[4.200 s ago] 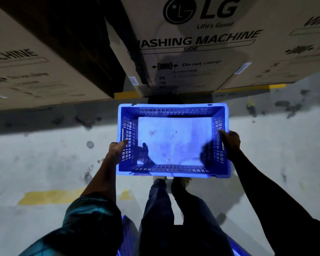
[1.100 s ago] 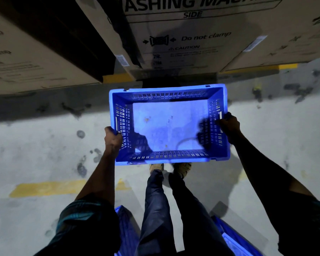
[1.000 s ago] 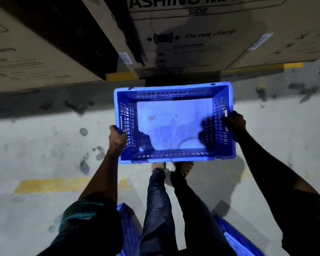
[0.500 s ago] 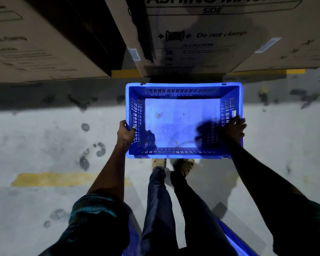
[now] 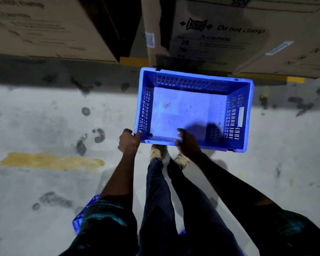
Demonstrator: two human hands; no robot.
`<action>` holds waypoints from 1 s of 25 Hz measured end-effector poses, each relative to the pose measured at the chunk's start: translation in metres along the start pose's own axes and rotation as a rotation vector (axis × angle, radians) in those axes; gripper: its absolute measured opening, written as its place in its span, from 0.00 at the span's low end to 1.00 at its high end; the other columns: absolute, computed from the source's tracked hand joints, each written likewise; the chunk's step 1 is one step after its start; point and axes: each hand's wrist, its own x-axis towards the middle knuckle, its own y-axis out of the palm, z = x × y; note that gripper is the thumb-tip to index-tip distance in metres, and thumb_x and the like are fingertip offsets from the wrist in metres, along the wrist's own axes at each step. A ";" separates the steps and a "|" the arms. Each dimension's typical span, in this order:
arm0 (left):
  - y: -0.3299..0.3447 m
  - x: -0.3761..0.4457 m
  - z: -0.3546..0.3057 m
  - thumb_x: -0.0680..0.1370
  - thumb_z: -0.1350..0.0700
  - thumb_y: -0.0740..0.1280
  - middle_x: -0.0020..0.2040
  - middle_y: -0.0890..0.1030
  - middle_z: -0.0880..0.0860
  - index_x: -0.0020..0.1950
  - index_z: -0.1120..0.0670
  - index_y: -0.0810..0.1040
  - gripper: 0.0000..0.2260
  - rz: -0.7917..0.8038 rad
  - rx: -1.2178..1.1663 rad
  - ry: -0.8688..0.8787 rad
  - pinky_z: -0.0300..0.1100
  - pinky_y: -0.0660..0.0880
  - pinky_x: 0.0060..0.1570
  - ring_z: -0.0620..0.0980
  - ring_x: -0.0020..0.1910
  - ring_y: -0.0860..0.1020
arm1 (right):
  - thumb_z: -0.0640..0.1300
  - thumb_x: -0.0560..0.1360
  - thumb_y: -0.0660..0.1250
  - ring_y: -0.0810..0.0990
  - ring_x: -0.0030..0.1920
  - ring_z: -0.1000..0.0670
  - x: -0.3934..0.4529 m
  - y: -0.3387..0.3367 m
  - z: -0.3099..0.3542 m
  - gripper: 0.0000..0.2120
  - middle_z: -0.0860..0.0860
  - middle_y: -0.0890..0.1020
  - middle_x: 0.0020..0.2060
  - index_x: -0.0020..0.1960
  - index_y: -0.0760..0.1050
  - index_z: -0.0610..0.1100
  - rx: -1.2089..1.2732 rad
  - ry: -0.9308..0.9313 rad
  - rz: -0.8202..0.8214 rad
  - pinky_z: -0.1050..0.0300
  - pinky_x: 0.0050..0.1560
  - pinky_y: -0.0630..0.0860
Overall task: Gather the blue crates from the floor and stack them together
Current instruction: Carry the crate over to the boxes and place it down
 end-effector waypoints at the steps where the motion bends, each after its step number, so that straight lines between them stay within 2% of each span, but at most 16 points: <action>1: 0.002 -0.003 0.010 0.74 0.40 0.71 0.55 0.81 0.57 0.59 0.57 0.77 0.23 -0.002 -0.012 -0.056 0.47 0.74 0.51 0.60 0.56 0.80 | 0.47 0.70 0.62 0.81 0.59 0.38 -0.005 0.012 0.013 0.31 0.36 0.82 0.56 0.71 0.70 0.37 -0.035 -0.026 0.043 0.46 0.61 0.75; 2: 0.004 -0.005 0.017 0.71 0.37 0.71 0.52 0.82 0.57 0.54 0.57 0.79 0.25 0.020 -0.070 -0.084 0.45 0.74 0.48 0.60 0.53 0.81 | 0.48 0.70 0.62 0.80 0.59 0.38 -0.008 0.023 0.024 0.31 0.37 0.82 0.57 0.71 0.70 0.39 -0.094 -0.050 0.079 0.44 0.62 0.74; 4: 0.015 -0.005 0.028 0.66 0.35 0.70 0.43 0.84 0.59 0.44 0.57 0.79 0.25 0.055 -0.225 -0.059 0.48 0.80 0.45 0.61 0.45 0.83 | 0.48 0.72 0.62 0.79 0.59 0.37 -0.014 0.045 0.040 0.28 0.39 0.82 0.59 0.71 0.71 0.42 -0.263 -0.136 0.056 0.40 0.61 0.73; 5: 0.019 -0.005 0.032 0.67 0.37 0.70 0.41 0.84 0.60 0.44 0.58 0.79 0.24 0.065 -0.274 -0.042 0.51 0.81 0.45 0.61 0.44 0.83 | 0.51 0.71 0.60 0.80 0.58 0.37 -0.016 0.053 0.045 0.28 0.41 0.82 0.58 0.69 0.73 0.42 -0.314 -0.176 0.027 0.38 0.59 0.73; 7: 0.020 -0.011 0.031 0.73 0.47 0.71 0.46 0.84 0.62 0.51 0.61 0.80 0.18 0.057 -0.325 -0.009 0.50 0.79 0.49 0.61 0.48 0.83 | 0.54 0.71 0.55 0.80 0.60 0.40 -0.013 0.061 0.049 0.29 0.43 0.81 0.60 0.68 0.75 0.44 -0.352 -0.166 0.026 0.39 0.61 0.71; 8: 0.021 -0.015 0.032 0.75 0.51 0.71 0.48 0.84 0.63 0.55 0.62 0.79 0.16 0.056 -0.345 0.001 0.48 0.77 0.51 0.60 0.50 0.82 | 0.52 0.73 0.57 0.78 0.63 0.41 -0.010 0.060 0.047 0.27 0.44 0.80 0.63 0.69 0.74 0.45 -0.368 -0.125 0.070 0.41 0.63 0.70; 10: 0.019 -0.022 0.036 0.75 0.55 0.71 0.49 0.84 0.62 0.58 0.61 0.79 0.15 0.097 -0.372 0.066 0.46 0.75 0.51 0.59 0.49 0.82 | 0.43 0.74 0.65 0.78 0.64 0.40 -0.004 0.058 0.042 0.24 0.42 0.80 0.63 0.70 0.74 0.44 -0.388 -0.093 0.116 0.44 0.65 0.71; 12: 0.017 -0.024 0.045 0.73 0.56 0.70 0.49 0.85 0.60 0.57 0.60 0.80 0.15 0.116 -0.349 0.192 0.46 0.75 0.50 0.58 0.49 0.83 | 0.38 0.73 0.67 0.78 0.63 0.39 0.001 0.055 0.037 0.24 0.40 0.81 0.62 0.69 0.74 0.43 -0.414 -0.082 0.127 0.46 0.64 0.72; 14: 0.014 -0.022 0.053 0.72 0.55 0.68 0.48 0.85 0.59 0.58 0.60 0.80 0.16 0.140 -0.292 0.283 0.46 0.75 0.51 0.58 0.49 0.83 | 0.40 0.74 0.67 0.77 0.64 0.38 0.004 0.057 0.041 0.25 0.39 0.79 0.63 0.71 0.72 0.45 -0.466 -0.072 0.153 0.45 0.63 0.73; 16: 0.010 -0.025 0.056 0.70 0.49 0.66 0.48 0.84 0.57 0.64 0.56 0.77 0.24 0.226 -0.294 0.288 0.44 0.75 0.49 0.57 0.48 0.81 | 0.41 0.74 0.67 0.77 0.64 0.39 0.003 0.058 0.049 0.26 0.41 0.79 0.64 0.72 0.71 0.46 -0.461 -0.043 0.152 0.46 0.62 0.74; 19: 0.009 -0.025 0.059 0.68 0.46 0.65 0.51 0.80 0.48 0.70 0.47 0.71 0.29 0.272 -0.352 0.260 0.27 0.70 0.38 0.50 0.44 0.77 | 0.41 0.74 0.68 0.78 0.64 0.40 0.000 0.056 0.058 0.26 0.42 0.80 0.64 0.72 0.72 0.44 -0.430 -0.050 0.134 0.46 0.63 0.74; 20: 0.007 -0.028 0.058 0.67 0.45 0.64 0.53 0.80 0.47 0.72 0.45 0.68 0.32 0.272 -0.367 0.271 0.26 0.68 0.38 0.49 0.45 0.77 | 0.41 0.73 0.68 0.77 0.65 0.40 0.000 0.057 0.057 0.27 0.43 0.80 0.64 0.73 0.71 0.45 -0.425 -0.045 0.144 0.44 0.64 0.73; 23: 0.005 -0.045 0.057 0.67 0.45 0.62 0.57 0.80 0.49 0.75 0.45 0.62 0.35 0.269 -0.376 0.265 0.28 0.69 0.38 0.50 0.48 0.79 | 0.44 0.72 0.66 0.75 0.67 0.40 -0.013 0.059 0.053 0.31 0.42 0.78 0.65 0.74 0.67 0.41 -0.383 -0.071 0.084 0.39 0.68 0.67; 25: 0.000 -0.061 0.054 0.71 0.48 0.63 0.58 0.81 0.54 0.76 0.48 0.61 0.33 0.272 -0.338 0.241 0.36 0.72 0.42 0.54 0.52 0.80 | 0.44 0.71 0.65 0.77 0.63 0.36 -0.036 0.055 0.057 0.31 0.37 0.80 0.61 0.72 0.68 0.36 -0.304 -0.130 0.010 0.40 0.63 0.72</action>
